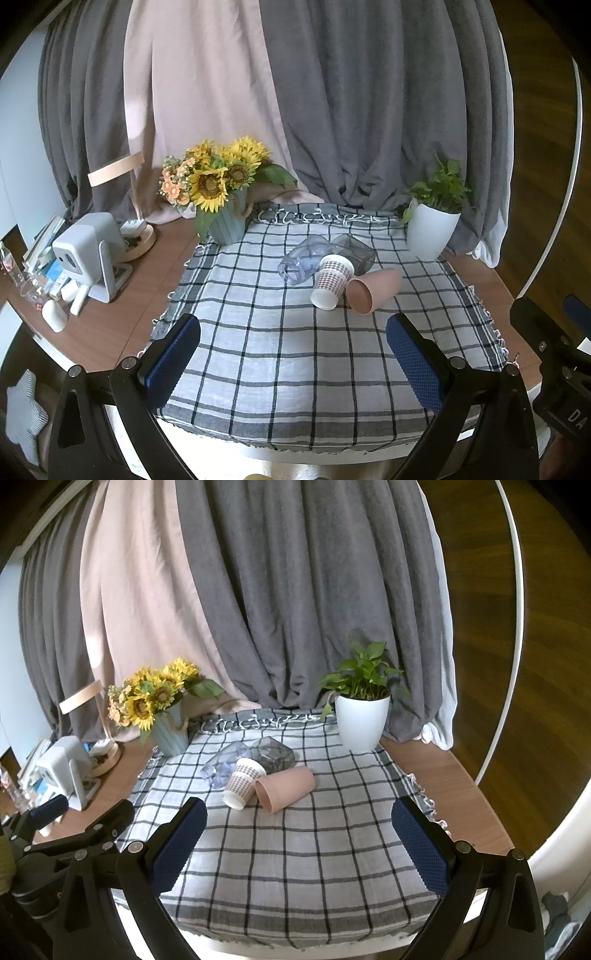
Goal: Flip cup upside down
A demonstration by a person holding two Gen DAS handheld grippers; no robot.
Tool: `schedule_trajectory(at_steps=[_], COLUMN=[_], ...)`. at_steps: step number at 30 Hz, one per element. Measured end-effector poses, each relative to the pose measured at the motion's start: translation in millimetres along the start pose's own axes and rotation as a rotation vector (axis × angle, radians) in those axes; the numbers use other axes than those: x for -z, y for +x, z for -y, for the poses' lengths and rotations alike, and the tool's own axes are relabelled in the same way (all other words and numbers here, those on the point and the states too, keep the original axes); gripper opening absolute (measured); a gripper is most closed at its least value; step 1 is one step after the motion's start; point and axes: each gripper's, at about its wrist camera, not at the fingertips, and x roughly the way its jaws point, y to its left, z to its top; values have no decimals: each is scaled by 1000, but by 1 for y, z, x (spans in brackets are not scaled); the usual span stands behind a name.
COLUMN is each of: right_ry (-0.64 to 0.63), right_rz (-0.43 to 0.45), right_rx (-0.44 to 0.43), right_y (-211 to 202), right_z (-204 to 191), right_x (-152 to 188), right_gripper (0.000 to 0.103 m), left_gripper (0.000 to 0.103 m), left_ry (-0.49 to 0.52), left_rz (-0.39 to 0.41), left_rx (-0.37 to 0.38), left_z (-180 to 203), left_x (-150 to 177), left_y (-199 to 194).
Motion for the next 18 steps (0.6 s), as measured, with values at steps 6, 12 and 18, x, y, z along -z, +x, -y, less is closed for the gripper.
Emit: schedule_trajectory(at_steps=[6, 12, 18], right_ry=[-2, -3, -5], right_rz=[2, 4, 8], right_rx=[-6, -8, -4], right_y=[1, 2, 3], right_z=[0, -1, -3], right_x=[1, -1, -1], right_gripper=[101, 101, 101], left_gripper=[103, 103, 103], left_ry=[-13, -27, -34], left_rz=[0, 0, 3], left_rx=[-18, -31, -39], left_z=[-3, -5, -4], left_x=[2, 1, -2], left_y=[0, 1, 2])
